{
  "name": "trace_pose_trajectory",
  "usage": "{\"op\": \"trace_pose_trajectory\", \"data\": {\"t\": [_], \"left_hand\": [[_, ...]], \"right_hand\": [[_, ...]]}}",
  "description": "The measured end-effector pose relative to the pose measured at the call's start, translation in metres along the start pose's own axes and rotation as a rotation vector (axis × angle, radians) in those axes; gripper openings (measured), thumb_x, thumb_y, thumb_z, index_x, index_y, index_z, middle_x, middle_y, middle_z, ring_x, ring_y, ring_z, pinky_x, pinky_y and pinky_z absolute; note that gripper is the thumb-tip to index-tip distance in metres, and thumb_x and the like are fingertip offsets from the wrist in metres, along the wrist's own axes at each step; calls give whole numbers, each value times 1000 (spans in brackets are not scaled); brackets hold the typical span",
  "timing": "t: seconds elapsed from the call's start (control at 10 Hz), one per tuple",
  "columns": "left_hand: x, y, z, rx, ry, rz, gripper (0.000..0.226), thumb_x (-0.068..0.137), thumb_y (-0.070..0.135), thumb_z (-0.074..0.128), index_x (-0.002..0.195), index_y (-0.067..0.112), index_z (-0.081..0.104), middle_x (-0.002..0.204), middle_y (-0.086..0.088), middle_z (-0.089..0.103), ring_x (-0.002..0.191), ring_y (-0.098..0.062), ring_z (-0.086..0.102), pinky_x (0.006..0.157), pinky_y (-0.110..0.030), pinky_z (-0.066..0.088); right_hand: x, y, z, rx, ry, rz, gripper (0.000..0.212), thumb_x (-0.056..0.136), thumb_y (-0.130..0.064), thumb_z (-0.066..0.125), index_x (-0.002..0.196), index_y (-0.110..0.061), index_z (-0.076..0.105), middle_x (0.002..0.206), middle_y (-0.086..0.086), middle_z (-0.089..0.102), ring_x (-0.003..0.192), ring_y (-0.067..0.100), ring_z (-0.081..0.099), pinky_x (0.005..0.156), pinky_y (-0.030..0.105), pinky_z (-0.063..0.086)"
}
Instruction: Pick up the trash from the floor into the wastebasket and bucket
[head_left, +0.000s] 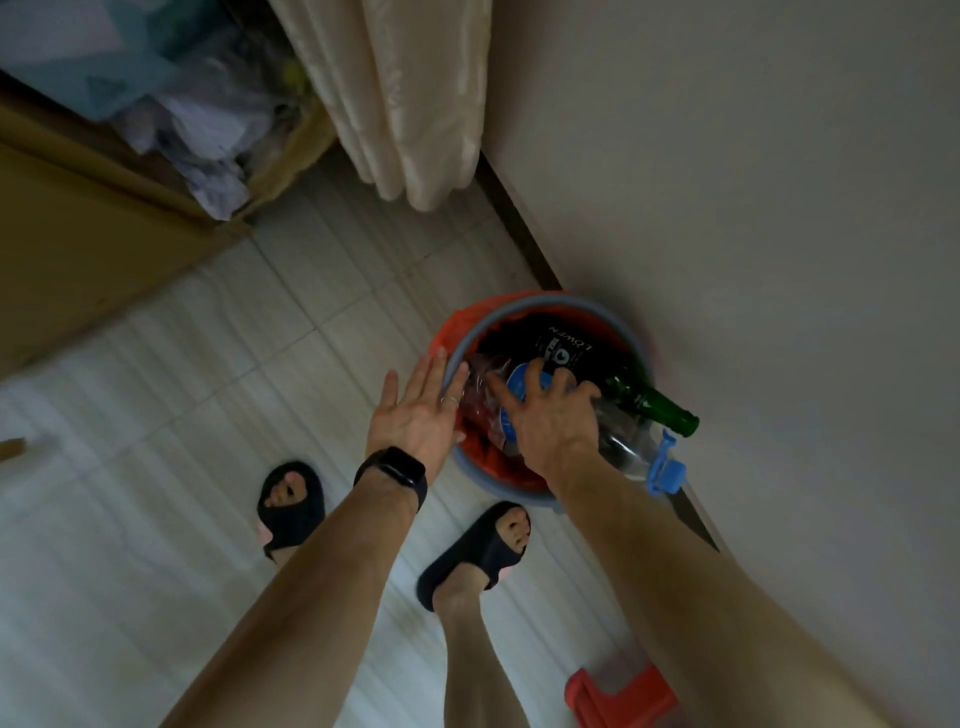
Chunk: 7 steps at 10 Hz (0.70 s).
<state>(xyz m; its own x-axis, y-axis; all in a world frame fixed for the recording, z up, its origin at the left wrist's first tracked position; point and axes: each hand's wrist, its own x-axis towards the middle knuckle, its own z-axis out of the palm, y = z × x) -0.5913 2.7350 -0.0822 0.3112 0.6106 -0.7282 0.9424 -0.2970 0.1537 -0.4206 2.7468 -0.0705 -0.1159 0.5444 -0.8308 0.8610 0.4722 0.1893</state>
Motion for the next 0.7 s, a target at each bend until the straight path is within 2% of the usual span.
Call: {"op": "trace_pose_trajectory", "data": {"t": [0.1, 0.2, 0.3, 0.4, 0.6, 0.7], "left_hand": [[1, 1, -1, 19, 7, 10, 80, 102, 48, 37, 155, 19, -15, 162, -13, -19, 152, -25, -11, 121, -54, 6], [-1, 1, -2, 53, 22, 11, 80, 102, 49, 36, 156, 17, -12, 163, -14, -17, 152, -26, -9, 120, -55, 8], [-2, 1, -2, 80, 64, -10, 78, 102, 50, 35, 156, 19, -11, 163, -12, -15, 152, -25, -6, 120, -56, 9], [-4, 5, -2, 82, 103, -16, 75, 102, 49, 34, 157, 21, -7, 164, -12, -12, 152, -26, -2, 119, -56, 12], [-29, 10, -15, 127, 148, 49, 70, 97, 27, 48, 157, 25, 11, 163, -14, 4, 148, -31, 15, 117, -53, 22], [-56, 11, -31, 174, 120, 80, 70, 91, 25, 51, 154, 22, 21, 158, -12, 21, 143, -29, 25, 113, -51, 28]], "right_hand": [[3, -2, 8, -29, 56, 5, 81, 99, -50, 39, 156, -32, -15, 158, 26, 6, 125, 51, 36, 94, 63, 40], [-2, -7, 12, -118, 136, -6, 81, 100, -52, 31, 155, -27, -23, 160, 28, 8, 131, 49, 34, 107, 58, 29], [-5, -7, 11, -107, 197, -8, 81, 100, -53, 31, 155, -27, -21, 162, 25, 5, 141, 47, 22, 110, 59, 23], [-17, -9, 16, -51, 235, 21, 82, 100, -53, 35, 157, -25, -17, 165, 19, -2, 147, 43, 11, 113, 61, 17], [-63, -20, 21, 102, 329, 54, 96, 92, -49, 60, 158, -18, -2, 164, 18, 6, 146, 40, 19, 114, 60, 21], [-90, -21, 15, 125, 300, 86, 84, 97, -42, 55, 158, -16, 3, 164, 17, 7, 148, 40, 16, 116, 59, 18]]}}
